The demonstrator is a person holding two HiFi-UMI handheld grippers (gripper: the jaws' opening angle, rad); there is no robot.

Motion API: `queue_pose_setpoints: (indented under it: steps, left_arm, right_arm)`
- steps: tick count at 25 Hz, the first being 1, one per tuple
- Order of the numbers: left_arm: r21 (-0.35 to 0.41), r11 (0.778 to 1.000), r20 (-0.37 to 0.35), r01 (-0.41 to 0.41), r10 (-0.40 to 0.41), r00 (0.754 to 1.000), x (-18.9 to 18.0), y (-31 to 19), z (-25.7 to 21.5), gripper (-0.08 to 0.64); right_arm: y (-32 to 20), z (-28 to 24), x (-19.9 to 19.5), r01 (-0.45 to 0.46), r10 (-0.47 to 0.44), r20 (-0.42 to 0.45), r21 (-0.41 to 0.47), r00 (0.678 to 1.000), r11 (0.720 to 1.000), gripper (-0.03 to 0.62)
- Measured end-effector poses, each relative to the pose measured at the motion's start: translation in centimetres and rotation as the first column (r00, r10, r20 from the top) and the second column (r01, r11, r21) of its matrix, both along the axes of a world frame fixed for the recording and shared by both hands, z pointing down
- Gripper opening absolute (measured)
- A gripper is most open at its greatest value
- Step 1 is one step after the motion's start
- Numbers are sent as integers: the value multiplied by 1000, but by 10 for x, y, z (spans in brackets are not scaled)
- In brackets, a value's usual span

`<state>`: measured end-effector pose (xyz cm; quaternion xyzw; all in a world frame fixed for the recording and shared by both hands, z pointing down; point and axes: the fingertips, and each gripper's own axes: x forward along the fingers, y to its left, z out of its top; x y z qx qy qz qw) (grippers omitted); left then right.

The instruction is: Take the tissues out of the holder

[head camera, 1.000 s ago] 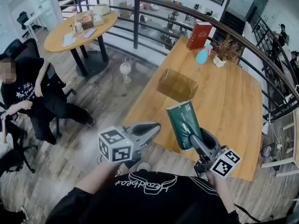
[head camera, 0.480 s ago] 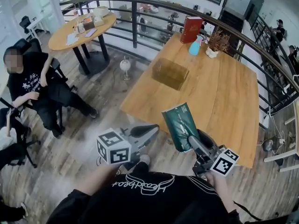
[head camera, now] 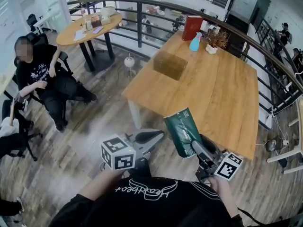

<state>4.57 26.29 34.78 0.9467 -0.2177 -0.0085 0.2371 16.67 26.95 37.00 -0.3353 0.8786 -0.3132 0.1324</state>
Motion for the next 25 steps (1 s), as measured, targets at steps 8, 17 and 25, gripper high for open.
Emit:
queue_pose_setpoints:
  steps: [8, 17, 25]
  left_arm:
    - [11, 1000, 5, -29, 29, 1000, 32, 53, -1, 12]
    - [36, 996, 14, -77, 77, 997, 61, 89, -9, 12]
    - [39, 996, 18, -86, 85, 996, 67, 111, -8, 12]
  right_arm:
    - [59, 1, 29, -11, 11, 23, -4, 1000, 1000, 221]
    - [97, -6, 55, -48, 48, 54, 8, 997, 999, 216]
    - [118, -6, 60, -44, 44, 78, -1, 996, 999, 213]
